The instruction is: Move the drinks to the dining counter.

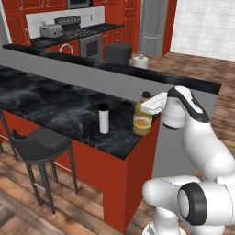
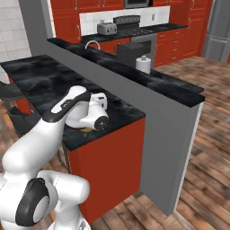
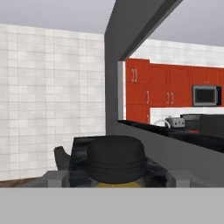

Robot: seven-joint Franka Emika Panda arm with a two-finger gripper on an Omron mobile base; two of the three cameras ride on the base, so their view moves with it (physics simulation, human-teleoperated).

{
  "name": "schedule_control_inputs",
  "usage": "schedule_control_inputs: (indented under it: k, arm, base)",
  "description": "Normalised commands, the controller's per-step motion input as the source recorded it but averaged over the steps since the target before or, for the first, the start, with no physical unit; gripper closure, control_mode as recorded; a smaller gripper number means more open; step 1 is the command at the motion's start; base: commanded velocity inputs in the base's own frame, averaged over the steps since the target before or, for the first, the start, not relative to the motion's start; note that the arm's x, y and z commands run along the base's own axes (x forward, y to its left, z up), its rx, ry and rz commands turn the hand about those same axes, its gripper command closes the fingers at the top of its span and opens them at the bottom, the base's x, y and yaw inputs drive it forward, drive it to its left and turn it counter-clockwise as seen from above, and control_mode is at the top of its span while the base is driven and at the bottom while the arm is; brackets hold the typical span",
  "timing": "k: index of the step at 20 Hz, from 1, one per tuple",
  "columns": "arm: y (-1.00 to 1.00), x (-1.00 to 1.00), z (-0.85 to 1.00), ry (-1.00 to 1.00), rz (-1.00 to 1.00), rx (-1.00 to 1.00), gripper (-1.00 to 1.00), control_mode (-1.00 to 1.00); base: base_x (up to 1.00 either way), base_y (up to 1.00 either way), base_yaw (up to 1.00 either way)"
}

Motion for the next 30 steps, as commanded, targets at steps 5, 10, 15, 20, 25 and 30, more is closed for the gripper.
schedule_control_inputs:
  k: [5, 10, 15, 20, 25, 30]
  arm:
    - [0.0, 0.0, 0.0, 0.0, 0.0, 0.0, 1.0, 1.0]
    - [0.0, 0.0, 0.0, 0.0, 0.0, 0.0, 1.0, 1.0]
    - [-0.04, 0.04, 0.0, 0.0, 0.0, 0.0, 1.0, -1.0]
    - [-0.09, 0.33, 0.0, 0.0, 0.03, 0.0, 1.0, -1.0]
    - [-0.02, 0.27, 0.0, 0.0, 0.02, 0.0, 1.0, -1.0]
    - [-0.08, 0.32, -0.12, 0.0, 0.03, 0.0, 1.0, -1.0]
  base:
    - [0.21, 0.02, 0.0]
    - [0.06, -0.06, 0.0]
    - [0.0, -0.04, 0.0]
    - [0.0, 0.0, 0.0]
    - [0.0, 0.0, 0.0]
    - [0.0, 0.0, 0.0]
